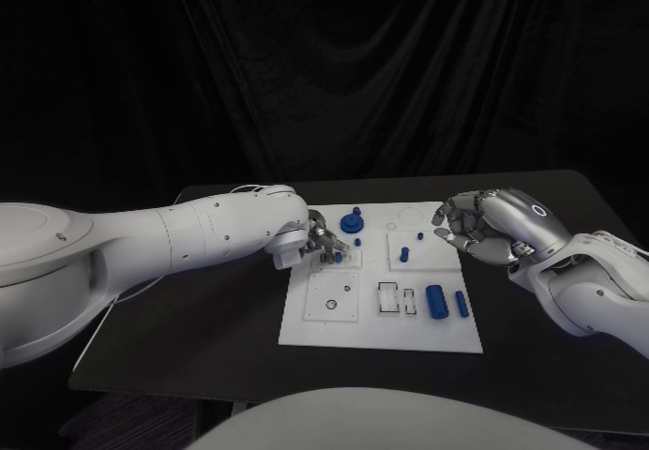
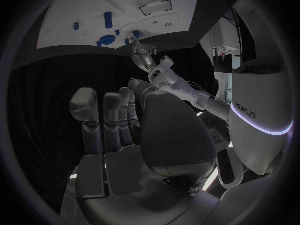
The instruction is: Assemble the parts on the task board
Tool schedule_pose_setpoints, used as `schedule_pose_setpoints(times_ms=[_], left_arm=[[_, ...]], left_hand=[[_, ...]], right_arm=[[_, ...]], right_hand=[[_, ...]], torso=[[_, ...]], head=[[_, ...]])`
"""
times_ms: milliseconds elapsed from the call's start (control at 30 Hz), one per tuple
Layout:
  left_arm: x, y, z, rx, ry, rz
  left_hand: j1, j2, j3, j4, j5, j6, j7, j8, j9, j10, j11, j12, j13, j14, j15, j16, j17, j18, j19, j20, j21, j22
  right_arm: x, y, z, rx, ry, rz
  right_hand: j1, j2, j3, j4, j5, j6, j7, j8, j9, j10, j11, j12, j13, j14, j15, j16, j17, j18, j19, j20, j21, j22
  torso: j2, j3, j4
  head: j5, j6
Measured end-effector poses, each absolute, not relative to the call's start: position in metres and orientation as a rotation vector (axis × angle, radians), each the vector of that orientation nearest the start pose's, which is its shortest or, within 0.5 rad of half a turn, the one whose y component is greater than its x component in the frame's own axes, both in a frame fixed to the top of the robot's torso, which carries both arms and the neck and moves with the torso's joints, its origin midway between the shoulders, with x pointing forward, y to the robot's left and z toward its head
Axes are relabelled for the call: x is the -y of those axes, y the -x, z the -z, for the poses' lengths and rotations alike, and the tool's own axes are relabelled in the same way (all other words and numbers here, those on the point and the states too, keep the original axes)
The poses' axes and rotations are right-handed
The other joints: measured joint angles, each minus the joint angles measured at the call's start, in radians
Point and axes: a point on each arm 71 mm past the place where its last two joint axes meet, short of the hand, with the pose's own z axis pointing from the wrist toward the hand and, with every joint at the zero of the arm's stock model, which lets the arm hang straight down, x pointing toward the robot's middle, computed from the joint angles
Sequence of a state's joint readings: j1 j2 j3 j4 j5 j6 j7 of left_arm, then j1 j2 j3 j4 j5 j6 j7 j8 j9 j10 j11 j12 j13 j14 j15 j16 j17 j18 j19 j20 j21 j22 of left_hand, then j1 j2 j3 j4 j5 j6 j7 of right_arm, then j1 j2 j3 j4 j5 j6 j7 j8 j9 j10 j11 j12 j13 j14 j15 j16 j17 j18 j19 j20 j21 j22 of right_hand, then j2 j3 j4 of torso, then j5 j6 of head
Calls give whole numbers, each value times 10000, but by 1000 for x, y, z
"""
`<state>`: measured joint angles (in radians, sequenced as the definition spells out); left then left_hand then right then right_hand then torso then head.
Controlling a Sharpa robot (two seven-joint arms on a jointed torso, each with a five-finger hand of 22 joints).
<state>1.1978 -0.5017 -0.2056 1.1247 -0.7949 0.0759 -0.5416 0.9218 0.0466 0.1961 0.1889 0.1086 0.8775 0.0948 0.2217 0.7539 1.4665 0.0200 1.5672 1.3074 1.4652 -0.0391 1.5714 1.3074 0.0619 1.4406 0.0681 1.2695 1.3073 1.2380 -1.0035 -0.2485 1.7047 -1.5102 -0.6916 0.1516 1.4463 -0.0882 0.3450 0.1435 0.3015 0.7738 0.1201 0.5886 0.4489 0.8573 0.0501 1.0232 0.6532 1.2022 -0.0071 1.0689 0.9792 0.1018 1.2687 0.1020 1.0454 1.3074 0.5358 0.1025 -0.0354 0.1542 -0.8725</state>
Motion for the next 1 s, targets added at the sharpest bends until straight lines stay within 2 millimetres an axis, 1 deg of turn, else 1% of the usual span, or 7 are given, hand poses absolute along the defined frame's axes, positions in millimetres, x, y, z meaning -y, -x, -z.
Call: schedule_pose_setpoints(times_ms=[67, 133, 233, 500, 700, 800, 1000], left_arm=[[-165, -506, 303, -24801, 4480, 3752], [-166, -504, 304, -24705, 4446, 4016], [-167, -501, 306, -24583, 4367, 4440], [-167, -499, 303, -24211, 4117, 5472], [-166, -499, 302, -24073, 3990, 5901], [-167, -499, 302, -24039, 3983, 5977], [-171, -499, 302, -24030, 4053, 5892]], left_hand=[[194, 90, -78, -78, 120, 1, -2, 62, -18, 0, 0, 0, 0, 0, 0, 0, 0, 0, 0, 0, 0, 0], [656, 64, -108, -279, 279, -3, 0, 296, -22, 0, 0, 0, 0, 0, 0, 0, 0, -1, 0, 0, 0, 0], [919, 36, -155, -409, 308, -98, -18, 422, 217, 0, 0, 0, 0, 0, 0, 0, 0, -1, 0, 0, 0, 0], [1545, 80, -183, -689, 376, -238, -20, 551, 437, 0, 0, 0, 0, 0, -1, 0, 0, -2, 0, 0, 0, 8], [1718, 157, -150, -733, 375, -238, -20, 593, 477, 0, 0, 0, 0, 0, 0, 0, 0, -3, 0, 0, 0, 7], [1872, 311, -123, -760, 375, -238, -19, 630, 505, 0, 0, 0, 0, -1, -1, 0, 0, -3, 0, 0, 0, 7], [1875, 314, -123, -760, 375, -238, -19, 680, 522, 0, 0, 0, 0, -1, -1, 0, 0, -3, -1, -1, 0, 6]], right_arm=[[218, -415, 197, -13747, 3173, -8347], [218, -415, 197, -13759, 3171, -8339], [219, -415, 197, -13775, 3168, -8330], [219, -414, 199, -13832, 3151, -8319], [220, -414, 200, -13876, 3143, -8307], [220, -414, 200, -13891, 3142, -8304], [220, -414, 201, -13929, 3135, -8291]], right_hand=[[0, 0, 0, 0, 0, 0, 0, 0, 0, 0, 0, 0, 0, 0, 0, 0, 0, 0, 0, 0, 0, 0], [0, 0, 0, 0, 0, 0, 0, 0, 0, 0, 0, 0, 0, 0, 0, 0, -12, 0, 0, 0, 0, 0], [0, 0, -27, 27, 0, 0, 0, 0, 0, 0, 0, 0, 8, 0, 0, 0, -30, 0, 0, 0, 0, 0], [0, 0, -40, 97, 0, 0, 0, 0, -1, 0, 0, 0, 8, 0, 0, 0, -51, 0, 0, 0, -38, -1], [-3, 3, -40, 96, 0, 0, 0, 0, -1, 0, 0, 0, 7, 0, 0, -40, -56, 0, 0, 0, -38, -1], [-43, 42, -40, 96, 0, 0, 0, 0, 0, 0, 0, 0, 6, 0, 0, -40, -65, 0, 0, 0, -38, -1], [-43, 42, -68, 125, 0, 0, 0, 0, -12, 0, 0, 0, 6, 0, 0, -40, -65, 1, 0, 0, -77, -1]], torso=[[2, 0, 1], [3, 0, 1], [3, -1, 1], [-2, 2, 1], [-5, -1, 13], [-5, -4, 15], [-4, -11, 15]], head=[[1, 0], [-11, 0], [-13, 0], [-3, 0], [7, 0], [18, 0], [25, 0]])
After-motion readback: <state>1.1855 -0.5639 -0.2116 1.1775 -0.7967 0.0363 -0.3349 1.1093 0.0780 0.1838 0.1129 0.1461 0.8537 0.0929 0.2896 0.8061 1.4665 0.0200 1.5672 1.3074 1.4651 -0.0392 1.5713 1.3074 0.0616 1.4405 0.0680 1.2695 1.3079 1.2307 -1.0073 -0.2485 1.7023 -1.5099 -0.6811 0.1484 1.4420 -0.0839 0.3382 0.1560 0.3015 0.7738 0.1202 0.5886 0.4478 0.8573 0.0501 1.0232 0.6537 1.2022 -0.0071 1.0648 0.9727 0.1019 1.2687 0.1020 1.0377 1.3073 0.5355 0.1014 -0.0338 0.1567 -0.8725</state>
